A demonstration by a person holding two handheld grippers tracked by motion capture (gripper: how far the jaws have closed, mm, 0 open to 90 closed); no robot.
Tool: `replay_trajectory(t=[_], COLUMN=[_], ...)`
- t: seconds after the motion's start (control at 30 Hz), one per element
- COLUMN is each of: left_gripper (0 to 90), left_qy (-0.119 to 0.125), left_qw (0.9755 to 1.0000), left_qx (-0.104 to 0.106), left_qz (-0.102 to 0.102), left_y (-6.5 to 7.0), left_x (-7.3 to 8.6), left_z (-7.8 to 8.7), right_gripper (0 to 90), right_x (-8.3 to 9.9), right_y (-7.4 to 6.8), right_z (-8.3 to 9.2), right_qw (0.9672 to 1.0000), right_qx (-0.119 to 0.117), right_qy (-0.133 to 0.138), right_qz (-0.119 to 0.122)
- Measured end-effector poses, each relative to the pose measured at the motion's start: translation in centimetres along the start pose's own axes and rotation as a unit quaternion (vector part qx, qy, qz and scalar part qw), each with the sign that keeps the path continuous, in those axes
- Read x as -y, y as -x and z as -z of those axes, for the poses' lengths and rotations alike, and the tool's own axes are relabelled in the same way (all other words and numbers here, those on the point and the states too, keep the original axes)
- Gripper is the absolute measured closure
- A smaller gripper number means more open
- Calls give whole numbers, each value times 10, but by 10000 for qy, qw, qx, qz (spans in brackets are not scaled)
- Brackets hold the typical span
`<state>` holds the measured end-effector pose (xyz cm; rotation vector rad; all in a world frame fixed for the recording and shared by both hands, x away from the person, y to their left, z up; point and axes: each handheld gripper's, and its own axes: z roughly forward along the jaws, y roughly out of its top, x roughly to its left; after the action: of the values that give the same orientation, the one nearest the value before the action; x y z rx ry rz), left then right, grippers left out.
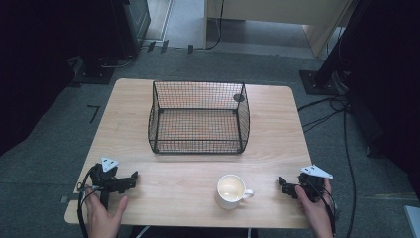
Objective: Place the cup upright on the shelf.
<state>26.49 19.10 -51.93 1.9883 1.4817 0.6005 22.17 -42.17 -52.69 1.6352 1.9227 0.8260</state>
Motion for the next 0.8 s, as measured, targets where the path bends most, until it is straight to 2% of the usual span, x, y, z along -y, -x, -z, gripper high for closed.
replay_trajectory(t=[0.1,0.2,0.27,0.4,0.43,0.63,0.8], left_gripper=[0,0,0,0,0,0,0], left_qy=[0,0,-2,0,0,0,0], left_qw=[10000,10000,10000,10000,10000,10000,10000], left_qx=[3,1,3,1,1,1,1], left_qz=[-2,0,-1,0,-2,-1,-2], left_y=[0,0,0,0,0,0,0], left_x=[0,0,0,0,0,0,0], left_z=[0,0,0,0,0,0,0], right_gripper=[2,15,31,31,29,29,29], right_x=[0,1,2,-1,-6,-14,-20], right_y=[0,-2,-6,-11,-14,-28,-42], right_z=[0,1,7,14,18,27,33], right_qw=[10000,9999,9995,9988,9975,9973,9960], right_qx=[5,67,-142,-292,-499,-524,-668], right_qy=[4,15,231,341,404,474,585], right_qz=[1,-108,-133,-168,-310,-220,-99])
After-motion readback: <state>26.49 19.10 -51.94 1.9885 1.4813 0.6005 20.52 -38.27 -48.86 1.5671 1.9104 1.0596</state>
